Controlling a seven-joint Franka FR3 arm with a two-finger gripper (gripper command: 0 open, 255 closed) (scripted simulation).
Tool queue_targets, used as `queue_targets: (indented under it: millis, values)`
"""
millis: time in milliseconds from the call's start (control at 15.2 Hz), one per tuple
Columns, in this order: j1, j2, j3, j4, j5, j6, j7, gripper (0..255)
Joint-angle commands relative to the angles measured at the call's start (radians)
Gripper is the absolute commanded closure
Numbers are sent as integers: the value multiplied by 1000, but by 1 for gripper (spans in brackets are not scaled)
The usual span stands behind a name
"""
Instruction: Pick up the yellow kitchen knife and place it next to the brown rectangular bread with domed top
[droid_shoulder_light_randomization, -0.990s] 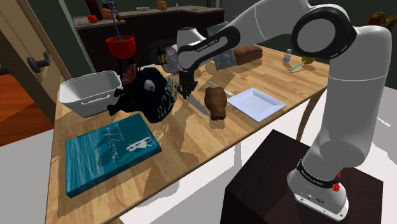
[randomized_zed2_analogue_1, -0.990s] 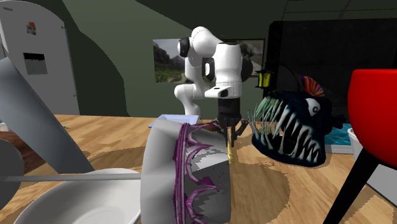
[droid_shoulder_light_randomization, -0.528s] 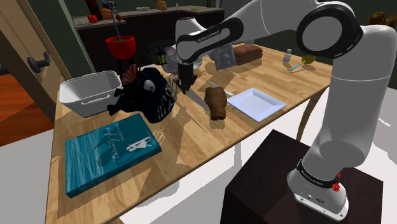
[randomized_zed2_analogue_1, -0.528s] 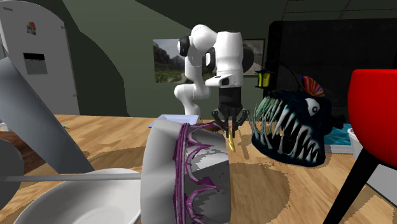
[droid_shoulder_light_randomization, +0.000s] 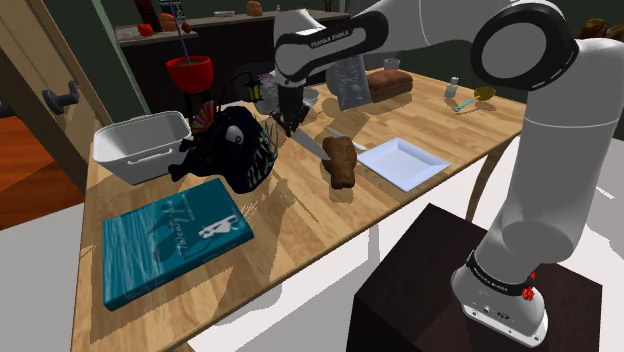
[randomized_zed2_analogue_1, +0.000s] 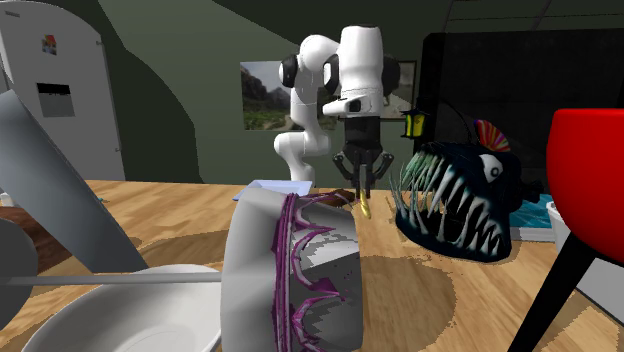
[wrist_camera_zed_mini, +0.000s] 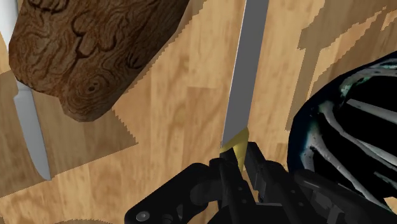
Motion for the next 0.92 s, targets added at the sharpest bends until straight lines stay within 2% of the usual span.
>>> queue_targets:
  millis: [0,858]
  values:
    - [0,-3,0,22,0,-26,-1,255]
    - [1,-5,1,194,0,-200,1,255]
